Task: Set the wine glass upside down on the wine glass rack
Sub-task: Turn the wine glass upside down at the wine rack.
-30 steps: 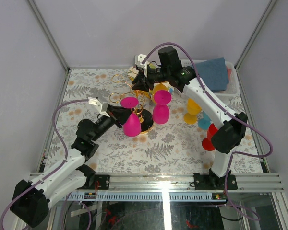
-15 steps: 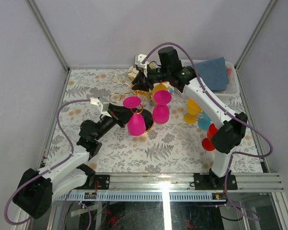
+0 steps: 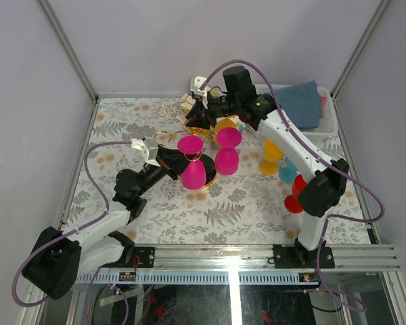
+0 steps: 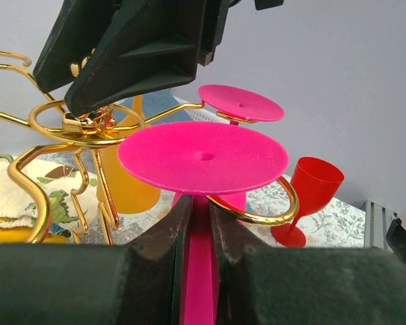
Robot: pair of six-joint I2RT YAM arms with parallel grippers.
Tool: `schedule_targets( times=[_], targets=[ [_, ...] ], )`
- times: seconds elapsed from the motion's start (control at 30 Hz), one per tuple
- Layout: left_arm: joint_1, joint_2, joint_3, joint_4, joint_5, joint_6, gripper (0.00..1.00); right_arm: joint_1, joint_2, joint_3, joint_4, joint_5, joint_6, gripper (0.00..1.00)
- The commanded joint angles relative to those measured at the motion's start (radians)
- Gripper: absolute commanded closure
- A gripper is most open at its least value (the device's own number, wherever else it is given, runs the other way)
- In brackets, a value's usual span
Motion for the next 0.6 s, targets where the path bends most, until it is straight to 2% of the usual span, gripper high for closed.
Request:
schedule_targets(
  times=[0.0,0.37,0.57],
  targets=[
    [-0.006,-0.01,0.011,0.119,0.067,0.071,1.0,0.0,0.023,-0.021,-0.05,0.049,0.012,1.0],
    [-0.02,-0.012,-0.015,0.114,0.17,0.115,0.99,0.0,0.026,-0.019,-0.049,0.053,0.013,1.0],
    [-0.024,-0.074,-0.064,0.057,0.091,0.107,0.85,0.0,0.028,-0.021,-0.039,0.057,0.013,1.0]
  ],
)
